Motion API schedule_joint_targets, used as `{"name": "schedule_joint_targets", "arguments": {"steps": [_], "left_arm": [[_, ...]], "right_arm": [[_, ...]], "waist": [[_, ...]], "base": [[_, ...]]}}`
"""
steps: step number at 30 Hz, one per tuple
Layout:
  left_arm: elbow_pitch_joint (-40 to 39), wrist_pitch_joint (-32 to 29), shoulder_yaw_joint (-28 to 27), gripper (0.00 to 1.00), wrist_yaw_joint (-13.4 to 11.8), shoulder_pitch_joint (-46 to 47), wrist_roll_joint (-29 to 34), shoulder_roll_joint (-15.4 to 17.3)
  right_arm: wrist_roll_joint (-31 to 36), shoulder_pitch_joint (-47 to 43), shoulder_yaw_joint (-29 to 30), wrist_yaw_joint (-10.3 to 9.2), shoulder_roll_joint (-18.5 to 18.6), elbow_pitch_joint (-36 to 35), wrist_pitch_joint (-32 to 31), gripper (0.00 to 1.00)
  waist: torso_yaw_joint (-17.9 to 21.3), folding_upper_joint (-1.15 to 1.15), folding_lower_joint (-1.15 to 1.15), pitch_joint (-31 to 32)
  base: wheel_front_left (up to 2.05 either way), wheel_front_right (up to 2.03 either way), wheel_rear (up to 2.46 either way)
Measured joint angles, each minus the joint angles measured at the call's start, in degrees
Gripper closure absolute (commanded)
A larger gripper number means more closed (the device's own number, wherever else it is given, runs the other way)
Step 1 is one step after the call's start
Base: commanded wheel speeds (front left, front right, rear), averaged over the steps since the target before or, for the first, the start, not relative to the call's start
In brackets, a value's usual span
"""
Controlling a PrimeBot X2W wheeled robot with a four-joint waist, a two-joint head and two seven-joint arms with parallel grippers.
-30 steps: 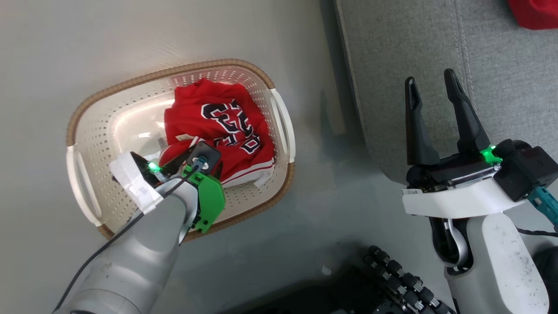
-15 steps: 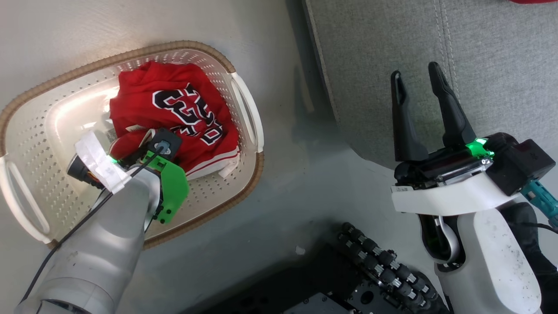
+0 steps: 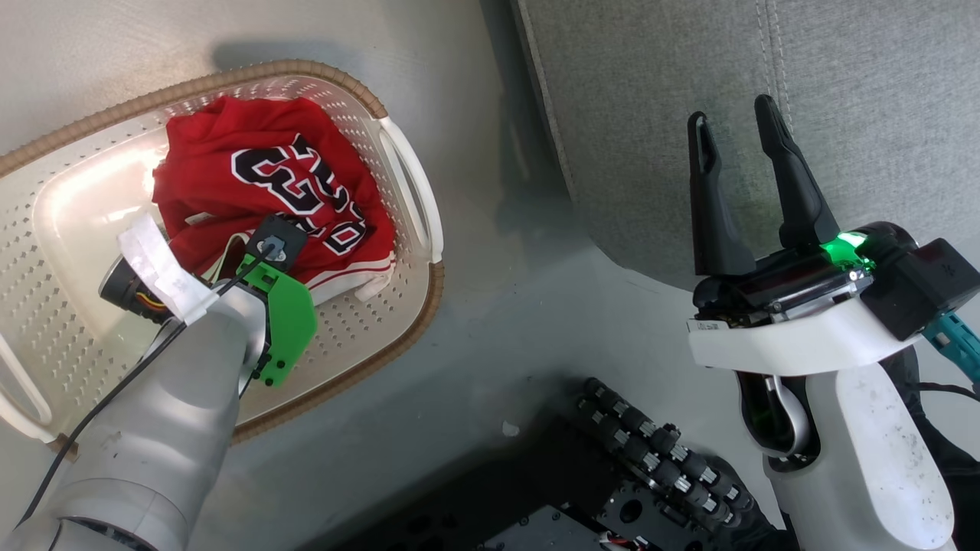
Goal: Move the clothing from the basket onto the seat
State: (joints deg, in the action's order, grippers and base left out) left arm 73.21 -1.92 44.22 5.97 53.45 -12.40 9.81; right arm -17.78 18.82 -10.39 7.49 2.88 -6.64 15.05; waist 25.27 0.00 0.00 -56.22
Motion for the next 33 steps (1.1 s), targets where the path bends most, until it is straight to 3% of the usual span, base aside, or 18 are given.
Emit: {"name": "schedule_joint_targets", "arguments": {"steps": [10,17,33], "left_arm": [[0.1,4.0,0.4,1.0,-0.3,-1.4,-1.2,-2.2],[-0.6,9.7,0.4,1.0,0.0,-5.5,-3.0,-5.4],[-10.3,16.6,0.2,1.0,0.7,-14.3,-8.8,-6.8]], "right_arm": [[2.8,0.0,0.7,0.0,0.0,0.0,0.0,0.0],[6.2,-1.9,2.3,0.01,-0.1,1.5,0.0,0.0],[11.5,-10.0,6.0,0.0,-0.1,1.2,-4.4,0.0]], "waist": [[-0.9,0.0,0.0,4.1],[-3.4,0.0,0.0,10.8],[-10.4,0.0,-0.01,27.1]], "base": [[0.0,0.0,0.0],[0.0,0.0,0.0],[0.0,0.0,0.0]]}}
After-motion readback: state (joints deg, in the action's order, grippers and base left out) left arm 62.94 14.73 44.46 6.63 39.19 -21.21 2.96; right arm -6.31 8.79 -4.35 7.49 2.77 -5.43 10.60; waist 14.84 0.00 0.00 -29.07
